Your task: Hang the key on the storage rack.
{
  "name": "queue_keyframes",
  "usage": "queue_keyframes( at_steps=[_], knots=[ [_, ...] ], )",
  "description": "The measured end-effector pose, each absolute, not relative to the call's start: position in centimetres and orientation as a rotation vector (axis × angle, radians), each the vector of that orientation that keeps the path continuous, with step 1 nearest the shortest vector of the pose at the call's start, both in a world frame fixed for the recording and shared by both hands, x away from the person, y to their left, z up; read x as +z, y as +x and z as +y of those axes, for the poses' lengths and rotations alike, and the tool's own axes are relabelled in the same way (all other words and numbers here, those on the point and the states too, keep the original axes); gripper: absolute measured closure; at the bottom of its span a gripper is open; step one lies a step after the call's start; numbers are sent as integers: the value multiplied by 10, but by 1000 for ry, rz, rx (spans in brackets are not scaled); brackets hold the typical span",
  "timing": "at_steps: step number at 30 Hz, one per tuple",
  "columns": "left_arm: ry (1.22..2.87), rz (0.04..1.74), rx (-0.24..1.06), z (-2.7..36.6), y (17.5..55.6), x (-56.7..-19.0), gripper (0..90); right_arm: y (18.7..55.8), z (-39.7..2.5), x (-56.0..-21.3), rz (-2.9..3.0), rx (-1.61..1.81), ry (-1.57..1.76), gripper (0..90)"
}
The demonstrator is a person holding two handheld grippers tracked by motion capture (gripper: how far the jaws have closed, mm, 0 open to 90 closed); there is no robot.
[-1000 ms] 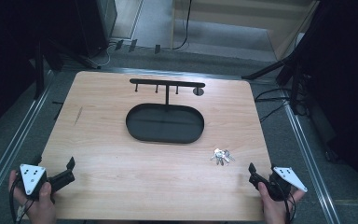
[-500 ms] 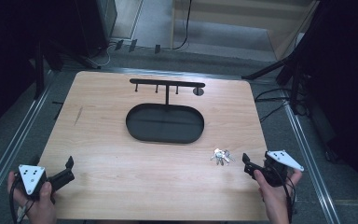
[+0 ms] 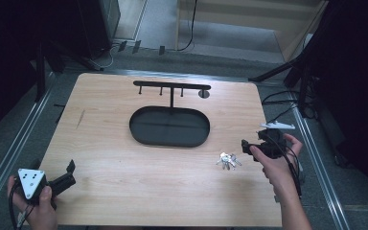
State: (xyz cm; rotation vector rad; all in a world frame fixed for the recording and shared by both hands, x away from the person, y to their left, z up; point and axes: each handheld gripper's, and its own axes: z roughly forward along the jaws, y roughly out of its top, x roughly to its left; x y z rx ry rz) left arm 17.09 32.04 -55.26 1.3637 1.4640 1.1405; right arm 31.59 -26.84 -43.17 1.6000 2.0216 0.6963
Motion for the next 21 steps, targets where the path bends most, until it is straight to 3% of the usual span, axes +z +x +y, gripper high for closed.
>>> queue_keyframes(
  at_steps=[9,21],
  knots=[
    [1379,1476,1126,320,173,-552,0,349,-248,-435,2183,426,1713,173],
    [1390,1484,1106,322,175,-552,0,363,-226,-457,2284,270,1832,157]
  ],
)
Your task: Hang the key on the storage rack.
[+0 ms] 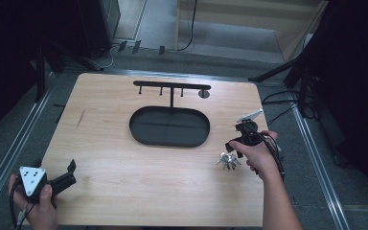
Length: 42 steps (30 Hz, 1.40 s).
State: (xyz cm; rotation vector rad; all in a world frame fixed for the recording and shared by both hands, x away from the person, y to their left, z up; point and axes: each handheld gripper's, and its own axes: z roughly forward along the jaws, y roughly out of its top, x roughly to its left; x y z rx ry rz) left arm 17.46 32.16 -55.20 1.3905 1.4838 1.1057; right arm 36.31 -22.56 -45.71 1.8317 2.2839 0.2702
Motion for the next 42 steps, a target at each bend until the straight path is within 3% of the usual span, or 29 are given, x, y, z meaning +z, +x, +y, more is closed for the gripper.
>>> queue_keyframes(
  at_steps=[30,35,36,42],
  knots=[
    [1397,1487,1084,323,176,-552,0,364,-206,-509,2245,192,2039,100],
    [1398,1486,1079,324,176,-552,0,362,-207,-510,2225,189,2031,151],
    [1398,1486,1078,324,176,-552,0,361,-208,-510,2234,207,2022,212],
    [1398,1488,1075,324,176,-552,0,358,-214,-509,2241,250,2040,292]
  ],
)
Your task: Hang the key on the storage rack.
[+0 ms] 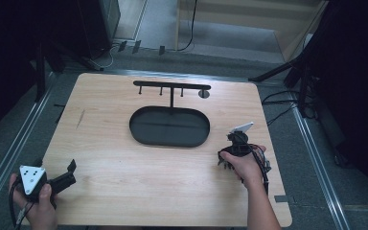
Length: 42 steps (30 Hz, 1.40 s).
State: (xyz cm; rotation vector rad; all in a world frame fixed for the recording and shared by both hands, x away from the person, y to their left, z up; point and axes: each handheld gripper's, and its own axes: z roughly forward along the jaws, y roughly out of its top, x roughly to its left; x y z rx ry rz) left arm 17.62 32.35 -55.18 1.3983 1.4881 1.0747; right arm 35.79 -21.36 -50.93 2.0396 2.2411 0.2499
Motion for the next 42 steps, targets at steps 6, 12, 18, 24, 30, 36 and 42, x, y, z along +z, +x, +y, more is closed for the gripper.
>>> queue_keyframes(
  at_steps=[6,12,18,24,30,36,42],
  knots=[
    [1396,1488,1073,324,176,-552,0,356,-223,-505,2284,286,2040,550],
    [1395,1487,1072,324,176,-552,0,354,-235,-504,2348,375,2092,824],
    [1388,1485,1078,324,176,-552,0,353,-238,-499,2386,372,2059,849],
    [1390,1488,1079,324,176,-552,0,355,-237,-479,2452,330,1942,856],
    [1391,1481,1078,324,176,-552,0,357,-233,-461,2499,368,1876,892],
    [1388,1483,1073,324,176,-552,0,360,-223,-446,2521,454,1821,895],
    [1386,1486,1068,324,176,-552,0,364,-212,-435,2528,443,1764,896]
  ],
)
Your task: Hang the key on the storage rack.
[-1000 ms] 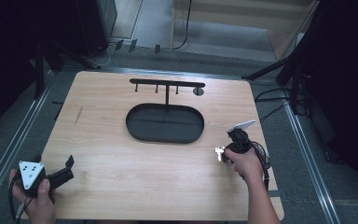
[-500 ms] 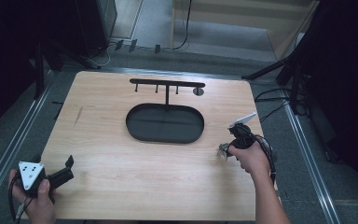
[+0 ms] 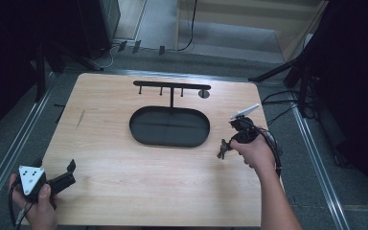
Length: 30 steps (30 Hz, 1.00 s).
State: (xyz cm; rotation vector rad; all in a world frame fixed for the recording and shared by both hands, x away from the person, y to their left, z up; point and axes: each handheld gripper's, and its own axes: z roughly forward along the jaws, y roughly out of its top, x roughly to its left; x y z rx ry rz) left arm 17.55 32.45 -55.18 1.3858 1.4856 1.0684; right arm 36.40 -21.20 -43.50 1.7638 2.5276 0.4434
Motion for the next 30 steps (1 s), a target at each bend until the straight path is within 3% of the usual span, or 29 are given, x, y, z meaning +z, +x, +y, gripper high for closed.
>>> queue_keyframes(
  at_steps=[30],
  knots=[
    [1376,1485,1062,326,175,-552,0,399,-150,-343,2417,540,1732,896]
  ],
)
